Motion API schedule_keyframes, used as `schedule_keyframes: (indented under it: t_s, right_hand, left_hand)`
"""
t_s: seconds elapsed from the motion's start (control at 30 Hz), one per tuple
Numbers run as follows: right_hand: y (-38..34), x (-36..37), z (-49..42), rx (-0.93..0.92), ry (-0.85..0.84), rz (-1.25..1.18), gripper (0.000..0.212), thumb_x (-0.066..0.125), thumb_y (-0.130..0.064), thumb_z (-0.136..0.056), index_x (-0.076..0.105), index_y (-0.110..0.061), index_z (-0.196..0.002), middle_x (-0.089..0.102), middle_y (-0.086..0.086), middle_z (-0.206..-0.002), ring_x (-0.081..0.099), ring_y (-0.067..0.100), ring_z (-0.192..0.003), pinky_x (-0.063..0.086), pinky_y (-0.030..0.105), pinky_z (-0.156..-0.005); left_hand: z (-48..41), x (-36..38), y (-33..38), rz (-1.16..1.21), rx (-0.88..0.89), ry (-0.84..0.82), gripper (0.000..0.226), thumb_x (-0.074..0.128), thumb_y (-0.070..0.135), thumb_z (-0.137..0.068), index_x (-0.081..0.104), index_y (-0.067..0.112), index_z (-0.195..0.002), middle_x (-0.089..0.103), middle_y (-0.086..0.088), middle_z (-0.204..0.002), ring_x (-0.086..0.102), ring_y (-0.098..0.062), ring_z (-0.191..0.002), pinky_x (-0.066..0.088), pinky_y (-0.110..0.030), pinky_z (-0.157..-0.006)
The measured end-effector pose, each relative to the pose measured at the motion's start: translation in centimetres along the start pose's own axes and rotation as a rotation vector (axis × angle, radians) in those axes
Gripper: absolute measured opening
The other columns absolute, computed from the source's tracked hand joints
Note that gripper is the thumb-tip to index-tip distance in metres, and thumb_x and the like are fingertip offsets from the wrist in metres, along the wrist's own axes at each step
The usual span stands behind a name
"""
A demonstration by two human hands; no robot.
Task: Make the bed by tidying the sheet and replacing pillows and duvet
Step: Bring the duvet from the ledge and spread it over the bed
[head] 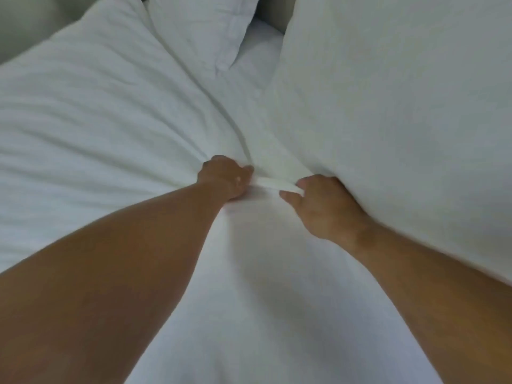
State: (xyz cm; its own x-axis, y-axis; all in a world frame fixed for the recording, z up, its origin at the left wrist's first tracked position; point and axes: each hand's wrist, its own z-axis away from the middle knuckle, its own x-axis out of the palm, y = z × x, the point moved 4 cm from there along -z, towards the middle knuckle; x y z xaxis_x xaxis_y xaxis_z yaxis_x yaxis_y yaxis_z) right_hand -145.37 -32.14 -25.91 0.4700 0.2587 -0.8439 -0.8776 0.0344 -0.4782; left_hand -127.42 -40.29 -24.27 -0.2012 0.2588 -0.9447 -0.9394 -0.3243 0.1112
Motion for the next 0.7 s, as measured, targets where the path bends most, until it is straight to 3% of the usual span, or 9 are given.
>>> schedule_keyframes:
  t_s: [0.07, 0.13, 0.2, 0.27, 0.33, 0.4, 0.47, 0.53, 0.7]
  right_hand:
    - [1.5, -1.7, 0.4, 0.003, 0.197, 0.097, 0.050, 0.046, -0.059, -0.098, 0.069, -0.016, -0.105, 0.072, 0.008, -0.096, 0.067, 0.030, -0.097, 0.045, 0.034, -0.082]
    - [2.4, -1.2, 1.0, 0.121, 0.153, 0.136, 0.053, 0.047, -0.066, -0.093, 0.067, -0.019, -0.108, 0.073, 0.004, -0.099, 0.067, 0.027, -0.100, 0.048, 0.032, -0.082]
    - [2.5, 0.1, 0.1, 0.231, 0.048, 0.081, 0.052, 0.057, -0.067, -0.086, 0.061, -0.020, -0.108, 0.070, 0.003, -0.105, 0.065, 0.027, -0.104, 0.048, 0.031, -0.081]
    - [0.9, 0.4, -1.7, 0.220, 0.093, 0.081, 0.054, 0.067, -0.055, -0.077, 0.054, -0.019, -0.116, 0.065, 0.004, -0.114, 0.061, 0.029, -0.110, 0.049, 0.033, -0.086]
    - [-3.9, 0.5, -4.1, 0.012, 0.293, 0.117, 0.059, 0.072, -0.035, -0.073, 0.053, -0.017, -0.125, 0.058, 0.007, -0.123, 0.056, 0.032, -0.118, 0.047, 0.040, -0.095]
    - [-11.4, 1.3, -7.0, -0.322, 0.433, 0.053, 0.063, 0.069, -0.025, -0.079, 0.050, -0.014, -0.138, 0.048, 0.011, -0.144, 0.042, 0.031, -0.138, 0.036, 0.049, -0.113]
    - [-17.3, 3.5, -11.6, -0.538, 0.258, -0.052, 0.065, 0.057, -0.032, -0.095, 0.034, -0.018, -0.153, 0.027, 0.007, -0.162, 0.019, 0.025, -0.152, 0.016, 0.052, -0.123]
    - [-18.1, 6.3, -17.3, -0.550, 0.016, 0.094, 0.068, 0.037, -0.053, -0.102, 0.015, -0.026, -0.160, 0.009, 0.001, -0.168, 0.004, 0.020, -0.155, 0.004, 0.052, -0.124]
    - [-11.4, 8.6, -23.2, -0.416, 0.063, 0.381, 0.081, 0.007, -0.073, -0.095, 0.013, -0.026, -0.161, 0.007, 0.000, -0.169, 0.004, 0.019, -0.155, 0.006, 0.048, -0.125]
  left_hand:
    - [-1.3, -0.1, 2.3, 0.098, 0.055, 0.041, 0.031, 0.045, 0.029, -0.101, 0.052, 0.004, -0.085, 0.062, -0.014, -0.105, 0.062, -0.031, -0.110, 0.046, -0.031, -0.088]
    - [-2.5, 0.8, 3.1, 0.296, 0.106, -0.031, 0.025, 0.045, 0.024, -0.101, 0.054, 0.009, -0.083, 0.063, -0.012, -0.094, 0.065, -0.029, -0.096, 0.053, -0.034, -0.089]
    - [-3.2, 1.7, 1.9, 0.661, 0.136, -0.261, 0.028, 0.049, 0.026, -0.100, 0.059, 0.009, -0.081, 0.065, -0.012, -0.081, 0.067, -0.034, -0.079, 0.059, -0.043, -0.077]
    - [-4.3, 0.7, -0.3, 0.793, 0.209, -0.431, 0.029, 0.053, 0.029, -0.102, 0.067, 0.006, -0.092, 0.067, -0.008, -0.087, 0.064, -0.029, -0.074, 0.053, -0.037, -0.068]
    - [-8.1, -2.8, -3.4, 0.424, 0.338, -0.058, 0.033, 0.055, 0.040, -0.101, 0.066, 0.013, -0.116, 0.066, -0.006, -0.114, 0.065, -0.026, -0.097, 0.049, -0.035, -0.084]
    - [-12.0, -5.5, -8.4, -0.025, 0.203, 0.285, 0.056, 0.047, 0.053, -0.099, 0.042, 0.026, -0.148, 0.039, -0.010, -0.153, 0.041, -0.031, -0.139, 0.034, -0.043, -0.112]
    - [-14.6, -4.9, -13.8, -0.208, -0.044, 0.143, 0.070, 0.030, 0.063, -0.099, 0.003, 0.040, -0.159, -0.002, -0.002, -0.169, 0.002, -0.032, -0.155, 0.013, -0.059, -0.121]
    - [-15.7, -2.2, -15.8, -0.238, -0.100, -0.026, 0.068, 0.022, 0.064, -0.099, -0.014, 0.047, -0.155, -0.018, 0.003, -0.168, -0.013, -0.034, -0.154, 0.006, -0.068, -0.118]
    - [-19.6, -3.7, -12.2, -0.008, 0.399, -0.028, 0.058, 0.027, 0.059, -0.104, 0.008, 0.047, -0.158, 0.004, 0.011, -0.169, 0.001, -0.018, -0.156, 0.002, -0.055, -0.124]
